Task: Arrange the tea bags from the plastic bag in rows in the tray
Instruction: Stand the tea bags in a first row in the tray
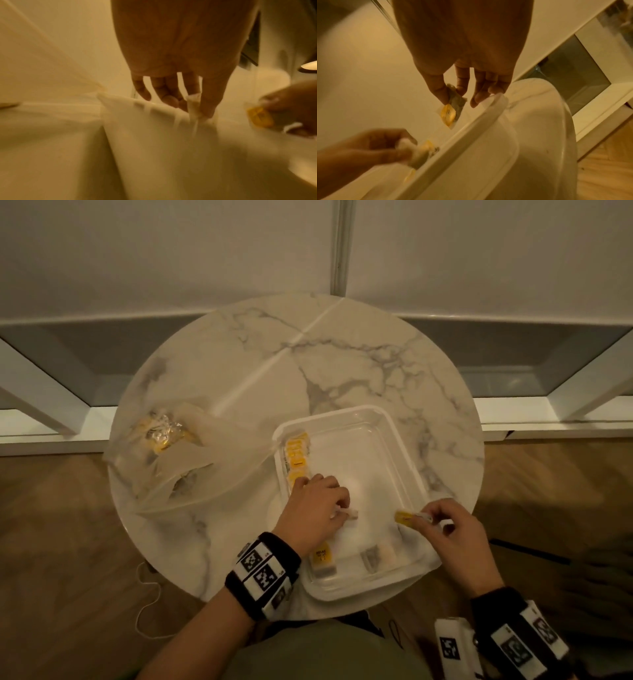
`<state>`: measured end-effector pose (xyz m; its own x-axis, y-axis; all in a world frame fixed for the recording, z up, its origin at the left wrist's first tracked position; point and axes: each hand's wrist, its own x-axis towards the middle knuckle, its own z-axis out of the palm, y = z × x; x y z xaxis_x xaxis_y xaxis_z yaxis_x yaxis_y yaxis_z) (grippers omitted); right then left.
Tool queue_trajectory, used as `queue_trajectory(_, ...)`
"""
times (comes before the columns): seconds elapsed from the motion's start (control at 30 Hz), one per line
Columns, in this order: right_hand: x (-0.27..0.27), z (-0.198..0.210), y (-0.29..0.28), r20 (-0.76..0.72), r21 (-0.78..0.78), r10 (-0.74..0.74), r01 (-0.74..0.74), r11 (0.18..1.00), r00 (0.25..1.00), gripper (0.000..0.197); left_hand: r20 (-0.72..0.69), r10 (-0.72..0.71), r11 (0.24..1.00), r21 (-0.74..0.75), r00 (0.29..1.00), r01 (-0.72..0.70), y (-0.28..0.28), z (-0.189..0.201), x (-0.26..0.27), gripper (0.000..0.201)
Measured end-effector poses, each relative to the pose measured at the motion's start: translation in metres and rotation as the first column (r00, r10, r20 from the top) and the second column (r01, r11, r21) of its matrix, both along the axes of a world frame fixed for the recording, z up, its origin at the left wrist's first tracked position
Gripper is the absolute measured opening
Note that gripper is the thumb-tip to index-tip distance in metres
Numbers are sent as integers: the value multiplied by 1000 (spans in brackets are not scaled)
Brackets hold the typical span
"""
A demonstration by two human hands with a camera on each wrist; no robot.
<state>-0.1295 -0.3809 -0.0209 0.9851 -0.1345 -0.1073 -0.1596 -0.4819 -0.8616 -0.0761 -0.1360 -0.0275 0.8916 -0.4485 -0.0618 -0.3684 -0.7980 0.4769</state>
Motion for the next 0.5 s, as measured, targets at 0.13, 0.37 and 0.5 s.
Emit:
queue_trajectory(0.13, -8, -9, 15, 11, 77, -1, 1, 997, 1000, 19, -154, 196, 851, -465, 968, -246, 33, 23, -23, 14)
queue_trajectory(0.37, -2, 4, 50, 47, 233, 32, -42, 972, 998, 17, -563, 259, 455, -646, 785, -613, 91, 18, -67, 33)
queue_trajectory(0.5, 6, 23, 72, 32, 335, 146, -148, 930, 989, 18, -572, 323, 439, -615, 754, -655, 103, 14, -80, 22)
